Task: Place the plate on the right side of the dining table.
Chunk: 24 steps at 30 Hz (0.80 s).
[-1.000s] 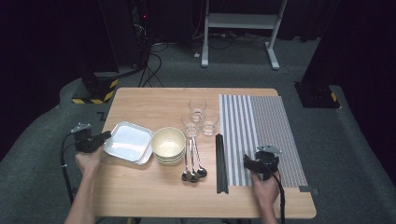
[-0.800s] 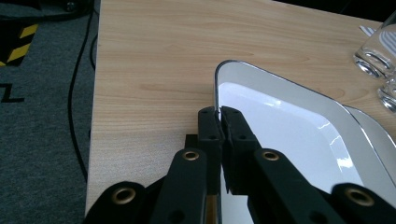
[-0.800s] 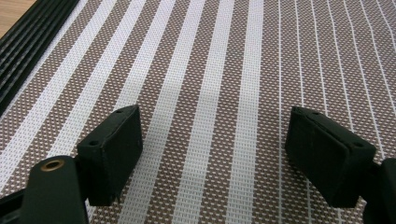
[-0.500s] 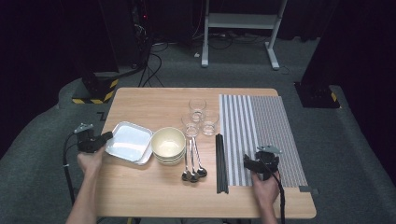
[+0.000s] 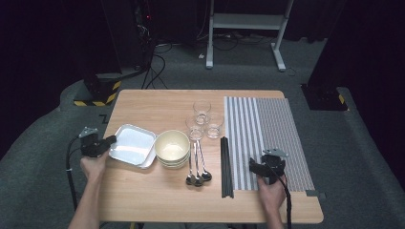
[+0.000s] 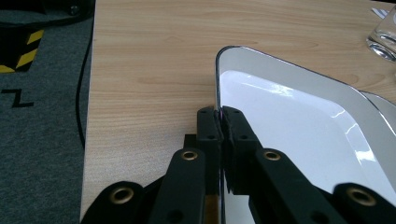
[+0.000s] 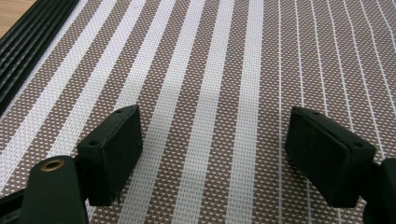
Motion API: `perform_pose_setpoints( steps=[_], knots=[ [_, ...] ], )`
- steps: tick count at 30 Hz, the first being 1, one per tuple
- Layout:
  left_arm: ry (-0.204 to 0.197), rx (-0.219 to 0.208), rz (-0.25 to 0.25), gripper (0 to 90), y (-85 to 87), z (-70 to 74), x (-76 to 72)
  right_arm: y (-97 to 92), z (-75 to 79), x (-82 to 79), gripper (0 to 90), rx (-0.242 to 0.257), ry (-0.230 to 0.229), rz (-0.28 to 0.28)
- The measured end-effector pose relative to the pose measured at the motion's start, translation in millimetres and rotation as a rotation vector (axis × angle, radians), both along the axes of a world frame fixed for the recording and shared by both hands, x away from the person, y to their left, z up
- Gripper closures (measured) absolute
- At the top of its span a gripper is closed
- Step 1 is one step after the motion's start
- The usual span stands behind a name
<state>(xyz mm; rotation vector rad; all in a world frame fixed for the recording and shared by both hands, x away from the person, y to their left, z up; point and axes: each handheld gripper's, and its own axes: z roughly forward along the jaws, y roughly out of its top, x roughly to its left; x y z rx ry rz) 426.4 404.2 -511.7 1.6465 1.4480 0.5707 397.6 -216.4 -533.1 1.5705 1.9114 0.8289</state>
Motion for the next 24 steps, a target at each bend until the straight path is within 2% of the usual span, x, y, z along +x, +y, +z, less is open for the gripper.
perform_pose_setpoints(
  steps=[8, 24],
  knots=[
    [0.0, 0.021, 0.007, 86.0, -3.4, 0.8, -0.2, 0.0, 0.0, 0.0, 19.1, 0.0, 0.0, 0.0],
    [-0.001, -0.041, -0.008, 88.1, 1.1, 1.7, -1.9, 0.0, 0.0, 0.0, 19.1, 0.0, 0.0, 0.0]
  ],
)
